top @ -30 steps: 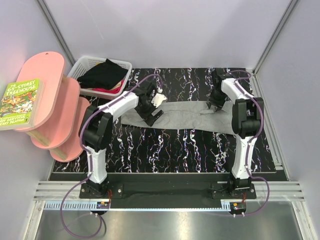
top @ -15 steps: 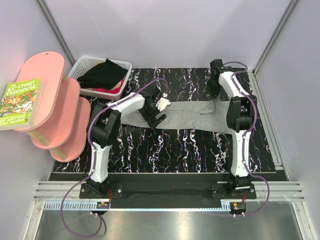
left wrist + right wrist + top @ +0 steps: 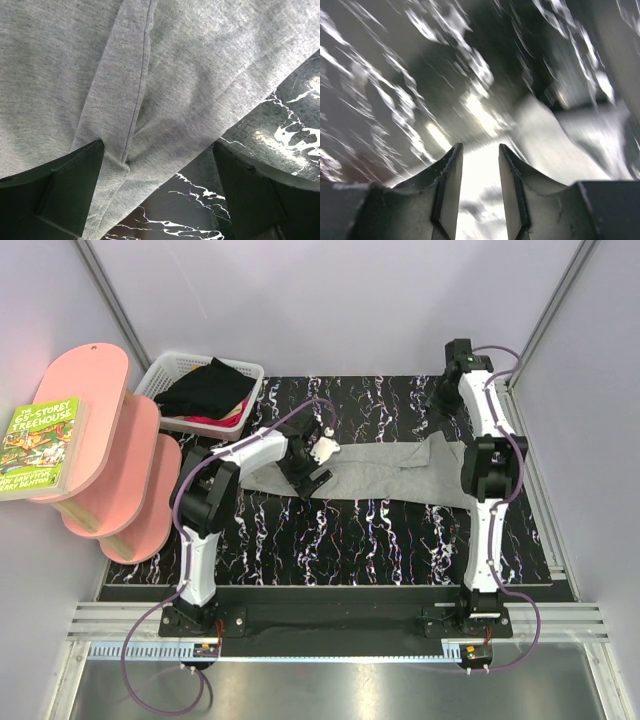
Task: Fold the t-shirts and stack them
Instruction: Fold the other side of the tshirt into a rectangle
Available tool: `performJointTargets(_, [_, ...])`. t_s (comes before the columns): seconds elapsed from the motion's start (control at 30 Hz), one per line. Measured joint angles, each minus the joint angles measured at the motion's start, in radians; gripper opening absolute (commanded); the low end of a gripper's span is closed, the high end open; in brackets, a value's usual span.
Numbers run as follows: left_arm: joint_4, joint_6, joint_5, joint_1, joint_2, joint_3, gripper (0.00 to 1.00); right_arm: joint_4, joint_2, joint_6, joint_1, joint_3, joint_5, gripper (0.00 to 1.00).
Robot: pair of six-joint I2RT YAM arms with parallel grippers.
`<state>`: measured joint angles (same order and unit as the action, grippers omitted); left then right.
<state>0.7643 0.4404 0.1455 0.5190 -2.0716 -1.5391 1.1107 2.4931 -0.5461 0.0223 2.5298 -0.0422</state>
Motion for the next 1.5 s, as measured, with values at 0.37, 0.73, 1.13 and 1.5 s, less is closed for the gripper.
performJointTargets(0.37, [-0.006,0.000,-0.003,0.000,0.016,0.025,0.99,-0.128,-0.616,-0.001,0.023,-0.846,-0.018,0.39])
performJointTargets(0.73, [0.027,0.000,0.022,0.000,0.066,0.079,0.99,-0.273,-0.546,-0.054,0.038,-1.116,0.065,0.38])
performJointTargets(1.13, [0.212,0.075,0.088,0.000,0.237,0.130,0.99,-0.286,-0.387,-0.048,0.038,-0.913,0.051,0.37])
performJointTargets(1.5, [0.263,0.074,0.180,-0.017,0.132,-0.009,0.99,-0.284,-0.376,-0.038,0.038,-0.932,0.017,0.35])
